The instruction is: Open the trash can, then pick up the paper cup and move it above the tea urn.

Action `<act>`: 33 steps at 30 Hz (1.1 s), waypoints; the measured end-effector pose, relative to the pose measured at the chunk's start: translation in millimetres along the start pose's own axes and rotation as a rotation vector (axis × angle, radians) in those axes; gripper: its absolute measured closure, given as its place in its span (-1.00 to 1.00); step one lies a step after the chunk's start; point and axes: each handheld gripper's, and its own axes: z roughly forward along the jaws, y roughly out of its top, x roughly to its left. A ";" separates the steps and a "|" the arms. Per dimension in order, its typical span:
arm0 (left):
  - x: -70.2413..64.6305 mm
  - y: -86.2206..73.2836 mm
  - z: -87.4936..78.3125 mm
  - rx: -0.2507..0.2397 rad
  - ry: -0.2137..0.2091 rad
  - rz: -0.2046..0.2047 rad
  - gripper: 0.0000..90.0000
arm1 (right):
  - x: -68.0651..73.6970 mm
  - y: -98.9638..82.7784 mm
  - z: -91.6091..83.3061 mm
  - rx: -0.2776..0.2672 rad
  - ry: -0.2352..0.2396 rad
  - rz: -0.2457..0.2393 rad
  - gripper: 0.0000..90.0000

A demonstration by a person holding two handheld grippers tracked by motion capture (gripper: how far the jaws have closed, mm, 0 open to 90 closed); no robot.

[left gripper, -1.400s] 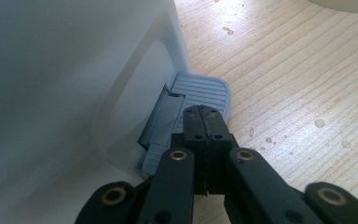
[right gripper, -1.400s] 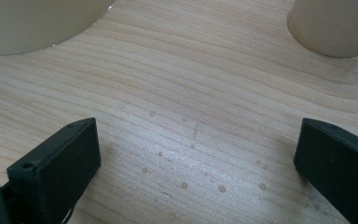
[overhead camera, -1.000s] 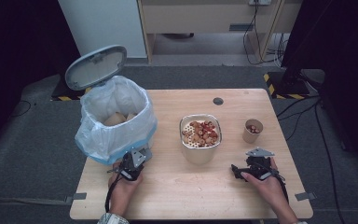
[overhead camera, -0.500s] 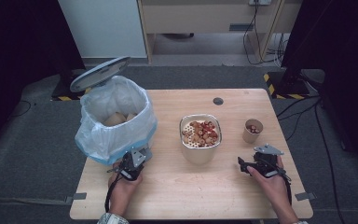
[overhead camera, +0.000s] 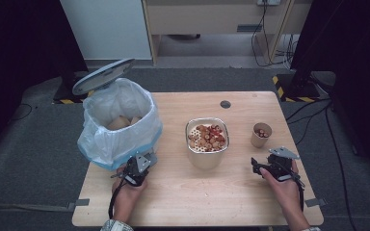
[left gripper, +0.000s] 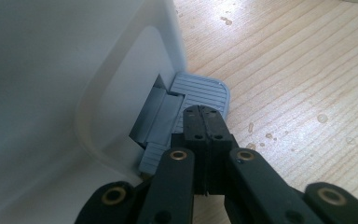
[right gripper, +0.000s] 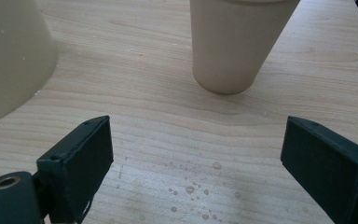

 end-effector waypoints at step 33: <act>-1.0 0.1 0.0 0.001 0.006 0.010 0.99 | -24.0 63.9 7.0 0.002 0.034 -0.005 -0.86</act>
